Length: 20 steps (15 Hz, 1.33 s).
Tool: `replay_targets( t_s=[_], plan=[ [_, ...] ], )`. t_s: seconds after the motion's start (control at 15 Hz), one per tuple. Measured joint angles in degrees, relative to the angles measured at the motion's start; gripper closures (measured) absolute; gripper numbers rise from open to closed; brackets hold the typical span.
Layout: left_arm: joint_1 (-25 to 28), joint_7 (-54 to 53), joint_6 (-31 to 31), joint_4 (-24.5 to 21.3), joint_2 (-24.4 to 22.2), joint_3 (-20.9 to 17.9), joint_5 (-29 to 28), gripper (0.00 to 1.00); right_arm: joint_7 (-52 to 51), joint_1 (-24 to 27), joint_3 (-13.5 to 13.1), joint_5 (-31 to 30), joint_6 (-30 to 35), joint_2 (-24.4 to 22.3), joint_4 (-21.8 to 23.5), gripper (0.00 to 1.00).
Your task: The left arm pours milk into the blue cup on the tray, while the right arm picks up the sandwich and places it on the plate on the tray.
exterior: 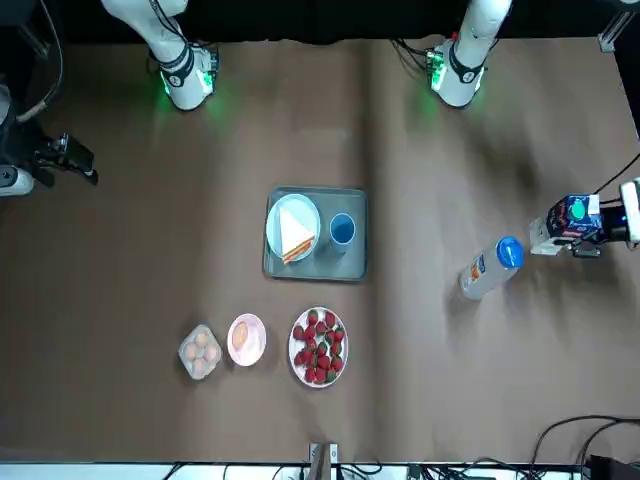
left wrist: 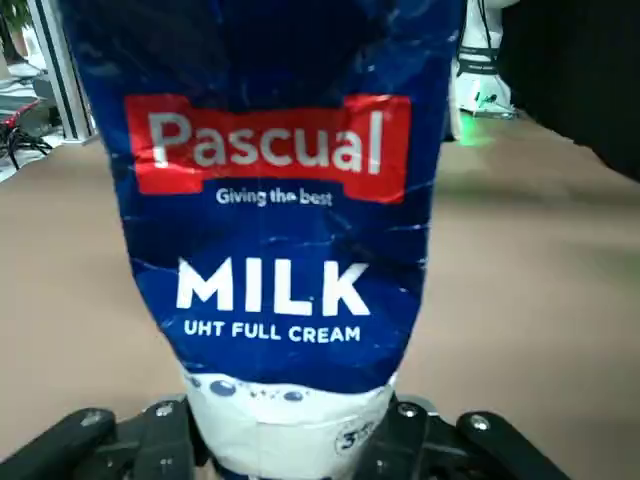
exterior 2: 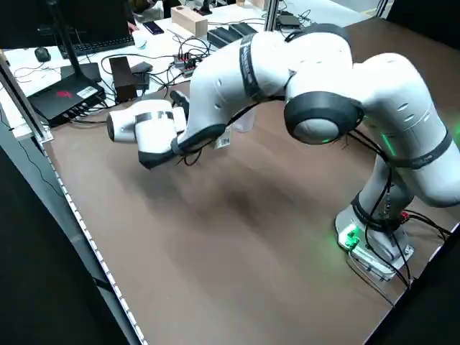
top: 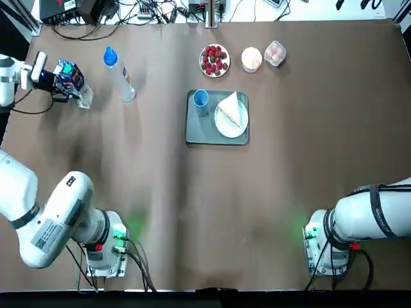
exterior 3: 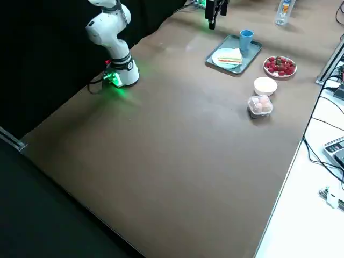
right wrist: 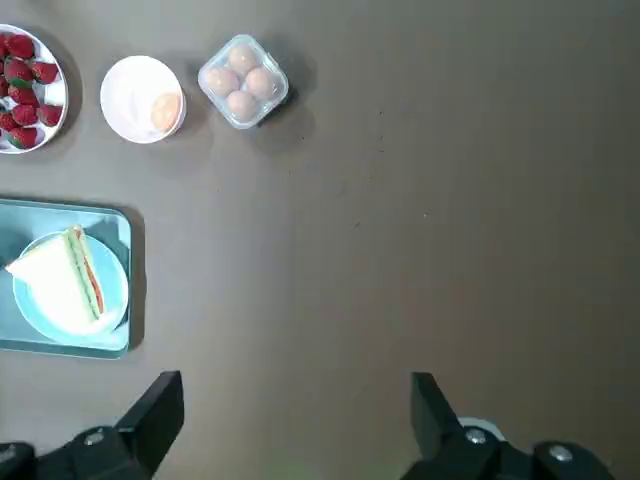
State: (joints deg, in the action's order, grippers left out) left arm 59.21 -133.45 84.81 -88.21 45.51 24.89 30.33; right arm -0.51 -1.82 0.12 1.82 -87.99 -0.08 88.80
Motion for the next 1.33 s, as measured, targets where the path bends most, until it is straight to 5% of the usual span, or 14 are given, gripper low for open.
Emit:
replay_targets(
  t_s=[1.0, 1.33],
  plan=[
    [0.0, -8.3, 3.8, 0.5, 10.3, -0.9, 0.2, 0.41, 0.0, 0.0, 0.0, 0.0, -0.1, 0.0, 0.0, 0.0],
    [0.0, -8.3, 5.0, 0.6, 10.3, -1.0, 0.9, 0.01, -0.1, 0.0, 0.0, 0.0, -0.1, 0.0, 0.0, 0.0]
  ],
)
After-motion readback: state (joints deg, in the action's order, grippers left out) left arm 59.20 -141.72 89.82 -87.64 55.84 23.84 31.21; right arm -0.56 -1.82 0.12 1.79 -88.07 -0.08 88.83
